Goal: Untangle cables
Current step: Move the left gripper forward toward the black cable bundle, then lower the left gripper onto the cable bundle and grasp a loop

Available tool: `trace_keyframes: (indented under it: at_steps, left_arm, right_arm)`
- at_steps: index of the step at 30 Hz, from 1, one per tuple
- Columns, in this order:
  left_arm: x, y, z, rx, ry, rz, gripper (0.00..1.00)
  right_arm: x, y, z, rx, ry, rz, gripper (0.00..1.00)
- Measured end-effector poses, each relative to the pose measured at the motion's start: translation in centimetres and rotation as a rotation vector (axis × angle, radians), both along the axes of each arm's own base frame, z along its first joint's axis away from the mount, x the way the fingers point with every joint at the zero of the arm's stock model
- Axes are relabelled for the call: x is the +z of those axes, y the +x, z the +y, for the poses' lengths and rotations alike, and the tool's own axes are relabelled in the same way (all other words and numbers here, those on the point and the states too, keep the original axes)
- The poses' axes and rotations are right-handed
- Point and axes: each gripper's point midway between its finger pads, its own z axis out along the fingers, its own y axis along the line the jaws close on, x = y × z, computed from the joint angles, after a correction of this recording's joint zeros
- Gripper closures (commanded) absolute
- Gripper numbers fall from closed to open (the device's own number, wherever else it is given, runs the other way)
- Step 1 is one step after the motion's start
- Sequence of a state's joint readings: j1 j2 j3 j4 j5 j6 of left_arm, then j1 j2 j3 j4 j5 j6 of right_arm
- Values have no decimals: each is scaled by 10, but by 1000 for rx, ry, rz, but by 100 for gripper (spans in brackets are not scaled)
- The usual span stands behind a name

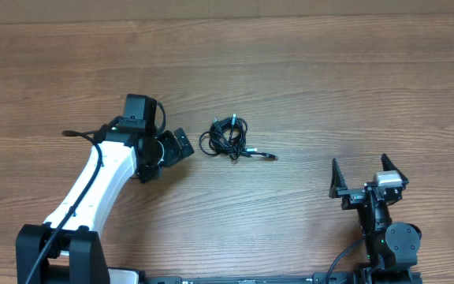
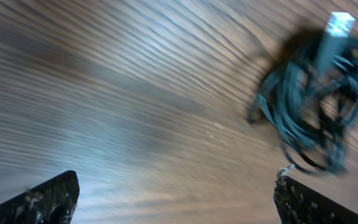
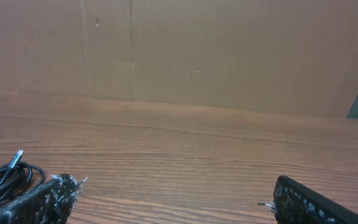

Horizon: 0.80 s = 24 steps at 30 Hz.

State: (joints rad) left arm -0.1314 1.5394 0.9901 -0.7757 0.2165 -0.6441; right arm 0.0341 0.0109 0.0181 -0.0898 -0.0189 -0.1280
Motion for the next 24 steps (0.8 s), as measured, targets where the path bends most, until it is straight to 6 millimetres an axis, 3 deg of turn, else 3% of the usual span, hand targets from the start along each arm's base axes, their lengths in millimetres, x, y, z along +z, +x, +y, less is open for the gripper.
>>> trace_keyframes:
  at_steps: [9,12,15,17,24]
  left_arm:
    - [1,14,10,0,67,-65,0]
    - [3,20,10,0,68,-89,41]
    - [5,24,3,-23,69,-117,70]
    - [6,26,-7,-58,68,-138,96]
    - [12,28,-47,-173,50,-202,96]
  right_arm:
    - [0,0,0,0,0,0,0]
    - [0,0,0,0,0,-1,0]
    - [0,0,0,0,0,0,0]
    - [0,0,0,0,0,0,0]
    - [0,0,0,0,1,0,0]
